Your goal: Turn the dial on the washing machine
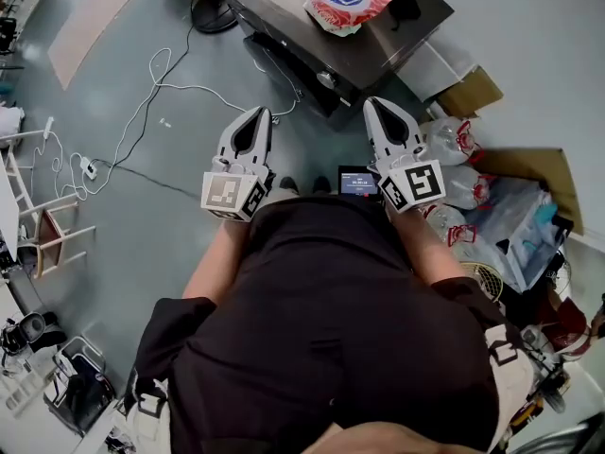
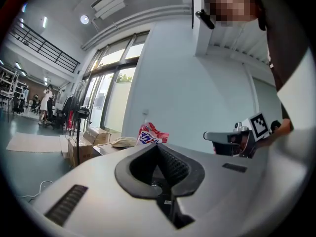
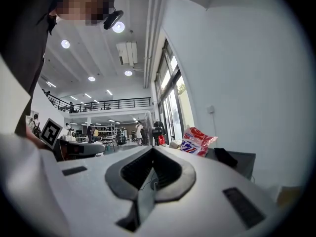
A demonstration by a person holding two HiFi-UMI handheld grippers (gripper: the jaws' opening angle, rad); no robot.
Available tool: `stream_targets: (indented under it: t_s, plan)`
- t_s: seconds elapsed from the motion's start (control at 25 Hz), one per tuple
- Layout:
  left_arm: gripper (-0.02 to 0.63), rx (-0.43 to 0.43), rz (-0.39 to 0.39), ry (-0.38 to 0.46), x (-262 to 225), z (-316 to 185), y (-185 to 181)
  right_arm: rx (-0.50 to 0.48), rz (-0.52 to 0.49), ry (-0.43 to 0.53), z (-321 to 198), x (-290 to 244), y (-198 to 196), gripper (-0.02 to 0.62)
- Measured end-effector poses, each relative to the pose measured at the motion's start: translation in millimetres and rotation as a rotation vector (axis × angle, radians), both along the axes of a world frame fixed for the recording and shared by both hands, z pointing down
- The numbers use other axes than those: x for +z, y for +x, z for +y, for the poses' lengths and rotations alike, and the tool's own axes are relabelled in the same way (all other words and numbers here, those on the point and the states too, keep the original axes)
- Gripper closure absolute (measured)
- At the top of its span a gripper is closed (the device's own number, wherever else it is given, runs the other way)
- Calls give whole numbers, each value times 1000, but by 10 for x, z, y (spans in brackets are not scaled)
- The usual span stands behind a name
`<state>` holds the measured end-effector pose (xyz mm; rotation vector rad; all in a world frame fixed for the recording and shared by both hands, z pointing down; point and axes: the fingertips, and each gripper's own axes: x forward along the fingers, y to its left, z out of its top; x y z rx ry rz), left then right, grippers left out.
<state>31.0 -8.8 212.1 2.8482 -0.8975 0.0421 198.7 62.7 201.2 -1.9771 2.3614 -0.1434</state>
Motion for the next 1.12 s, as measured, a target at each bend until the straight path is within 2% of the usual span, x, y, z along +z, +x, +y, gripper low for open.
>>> stream_targets:
  t_s: [0.32, 0.6, 0.88, 1.12]
  plan:
    - [614, 23, 6, -4, -112, 74, 9, 16, -7, -4, 87, 31, -17, 592]
    - [615, 2, -6, -28, -53, 77, -110, 23, -31, 10, 106, 27, -35, 592]
    - [615, -2, 21, -60, -32, 109, -123, 23, -38, 9, 154, 31, -46, 592]
    - [615, 11, 26, -54, -67, 147, -93, 24, -43, 12, 173, 16, -52, 592]
